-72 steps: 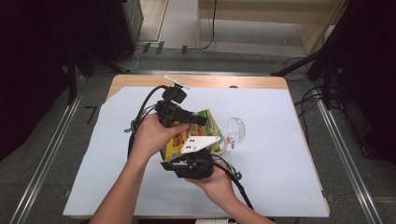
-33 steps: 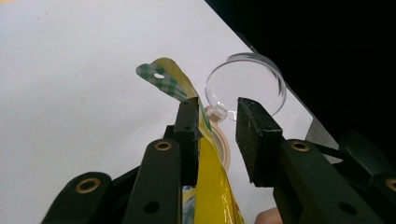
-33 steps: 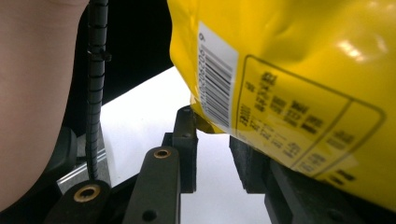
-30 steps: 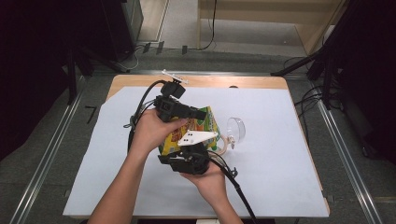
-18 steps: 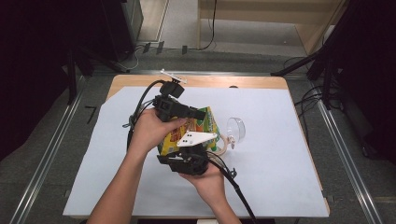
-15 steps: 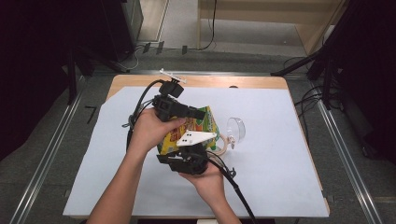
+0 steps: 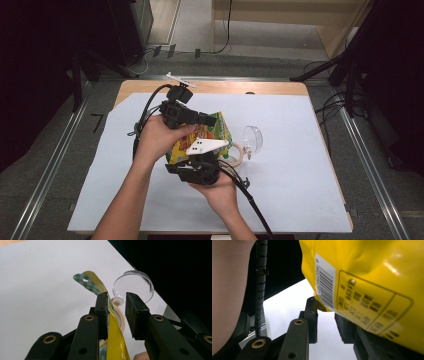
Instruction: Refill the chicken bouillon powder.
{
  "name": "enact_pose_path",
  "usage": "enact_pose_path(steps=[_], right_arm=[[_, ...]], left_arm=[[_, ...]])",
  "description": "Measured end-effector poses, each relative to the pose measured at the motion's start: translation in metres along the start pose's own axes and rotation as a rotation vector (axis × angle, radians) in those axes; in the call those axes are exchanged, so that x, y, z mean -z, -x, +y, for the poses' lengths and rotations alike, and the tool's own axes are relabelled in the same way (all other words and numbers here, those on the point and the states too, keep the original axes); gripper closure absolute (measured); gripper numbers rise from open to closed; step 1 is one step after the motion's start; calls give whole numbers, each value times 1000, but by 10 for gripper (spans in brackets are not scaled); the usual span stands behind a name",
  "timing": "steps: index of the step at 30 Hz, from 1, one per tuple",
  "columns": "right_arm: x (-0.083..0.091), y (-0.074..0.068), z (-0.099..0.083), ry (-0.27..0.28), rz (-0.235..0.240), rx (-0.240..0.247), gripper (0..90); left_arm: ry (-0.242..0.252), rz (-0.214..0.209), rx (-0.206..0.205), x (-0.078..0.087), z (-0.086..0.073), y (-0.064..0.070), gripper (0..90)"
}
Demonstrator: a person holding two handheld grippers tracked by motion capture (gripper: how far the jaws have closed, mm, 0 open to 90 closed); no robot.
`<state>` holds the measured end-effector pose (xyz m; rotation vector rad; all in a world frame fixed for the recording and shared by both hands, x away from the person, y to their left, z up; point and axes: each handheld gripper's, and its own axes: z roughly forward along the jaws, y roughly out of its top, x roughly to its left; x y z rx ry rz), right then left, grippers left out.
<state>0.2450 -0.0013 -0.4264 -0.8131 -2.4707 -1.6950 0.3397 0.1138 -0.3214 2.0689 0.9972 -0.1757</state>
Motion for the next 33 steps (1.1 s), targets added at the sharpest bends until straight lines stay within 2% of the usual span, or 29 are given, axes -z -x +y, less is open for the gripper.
enact_pose_path(steps=[33], right_arm=[[-4,-1,5,-14,0,20,736]], left_arm=[[21,-11,16,6,-2,-8,724]])
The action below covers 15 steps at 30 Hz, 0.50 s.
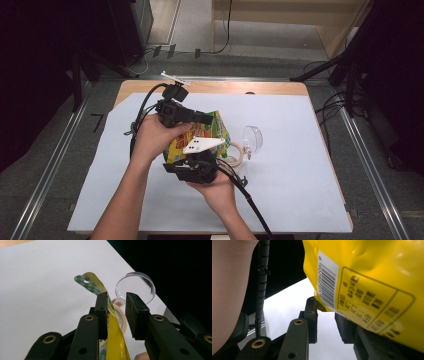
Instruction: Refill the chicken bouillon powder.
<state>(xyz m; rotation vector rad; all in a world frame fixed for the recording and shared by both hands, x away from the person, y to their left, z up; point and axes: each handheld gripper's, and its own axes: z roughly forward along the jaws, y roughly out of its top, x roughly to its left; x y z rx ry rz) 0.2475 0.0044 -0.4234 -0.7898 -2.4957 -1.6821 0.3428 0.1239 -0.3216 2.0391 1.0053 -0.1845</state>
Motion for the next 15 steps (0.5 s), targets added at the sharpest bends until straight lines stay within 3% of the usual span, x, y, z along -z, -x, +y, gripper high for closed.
enact_pose_path(steps=[15], right_arm=[[0,1,0,-5,-2,-1,736]], left_arm=[[-3,6,-2,-2,0,0,724]])
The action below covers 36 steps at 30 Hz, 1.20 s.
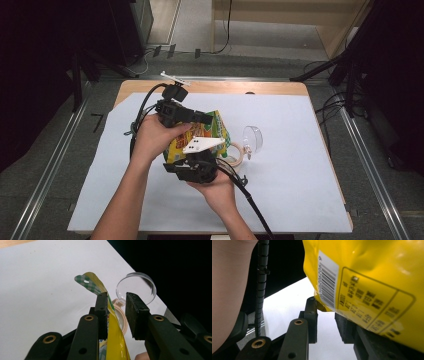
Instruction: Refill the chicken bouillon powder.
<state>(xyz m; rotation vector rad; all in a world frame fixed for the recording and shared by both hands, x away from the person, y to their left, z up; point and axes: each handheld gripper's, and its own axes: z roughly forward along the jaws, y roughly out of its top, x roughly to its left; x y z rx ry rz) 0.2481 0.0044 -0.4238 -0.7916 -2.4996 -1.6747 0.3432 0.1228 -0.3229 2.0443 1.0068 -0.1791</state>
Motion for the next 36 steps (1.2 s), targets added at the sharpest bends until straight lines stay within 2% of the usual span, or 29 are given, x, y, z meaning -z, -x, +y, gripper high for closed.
enact_pose_path(steps=[23,36], right_arm=[[4,1,-3,12,-6,-7,734],[7,2,-4,32,-24,-37,734]], left_arm=[[-5,-4,-7,-6,3,2,724],[-6,-17,-23,-11,7,5,719]])
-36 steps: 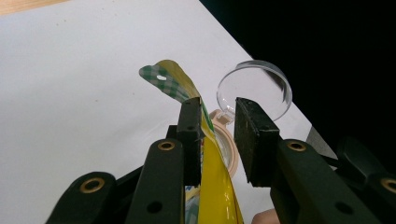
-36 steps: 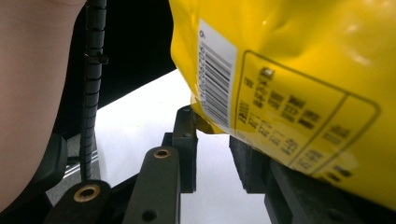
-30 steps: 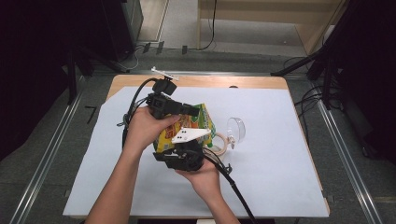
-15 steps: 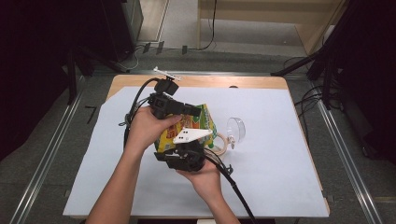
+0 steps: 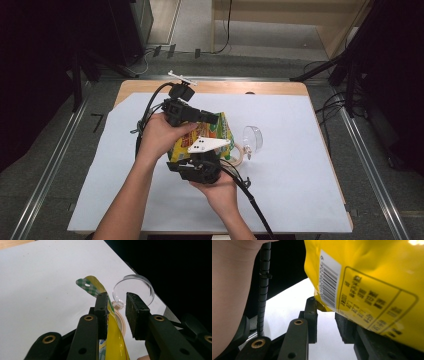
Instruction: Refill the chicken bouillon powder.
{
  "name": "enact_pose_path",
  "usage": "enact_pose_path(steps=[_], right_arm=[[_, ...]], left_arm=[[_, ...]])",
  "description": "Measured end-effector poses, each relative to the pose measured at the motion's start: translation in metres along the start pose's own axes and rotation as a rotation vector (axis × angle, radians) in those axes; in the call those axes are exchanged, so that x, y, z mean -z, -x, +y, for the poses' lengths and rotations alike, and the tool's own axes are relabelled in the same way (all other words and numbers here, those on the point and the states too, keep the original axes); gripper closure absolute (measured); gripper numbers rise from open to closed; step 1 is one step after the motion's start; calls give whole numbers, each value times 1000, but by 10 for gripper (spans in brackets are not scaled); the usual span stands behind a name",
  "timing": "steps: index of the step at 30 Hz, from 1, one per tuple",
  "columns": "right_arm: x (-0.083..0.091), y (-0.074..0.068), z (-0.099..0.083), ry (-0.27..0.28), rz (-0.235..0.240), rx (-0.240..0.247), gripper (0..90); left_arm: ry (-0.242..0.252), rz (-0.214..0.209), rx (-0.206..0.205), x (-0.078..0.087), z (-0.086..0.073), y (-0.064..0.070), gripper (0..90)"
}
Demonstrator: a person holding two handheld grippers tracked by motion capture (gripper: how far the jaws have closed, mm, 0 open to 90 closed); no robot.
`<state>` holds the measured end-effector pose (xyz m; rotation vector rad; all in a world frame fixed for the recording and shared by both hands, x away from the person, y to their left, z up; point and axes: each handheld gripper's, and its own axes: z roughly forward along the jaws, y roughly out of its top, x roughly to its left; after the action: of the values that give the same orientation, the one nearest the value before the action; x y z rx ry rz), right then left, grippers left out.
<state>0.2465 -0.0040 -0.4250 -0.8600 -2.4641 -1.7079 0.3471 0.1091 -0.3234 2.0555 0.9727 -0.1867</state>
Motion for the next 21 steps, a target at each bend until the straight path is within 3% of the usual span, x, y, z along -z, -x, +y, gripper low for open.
enact_pose_path(steps=[21], right_arm=[[4,4,0,4,-15,-22,733]], left_arm=[[-5,-1,-13,-6,4,4,713]])
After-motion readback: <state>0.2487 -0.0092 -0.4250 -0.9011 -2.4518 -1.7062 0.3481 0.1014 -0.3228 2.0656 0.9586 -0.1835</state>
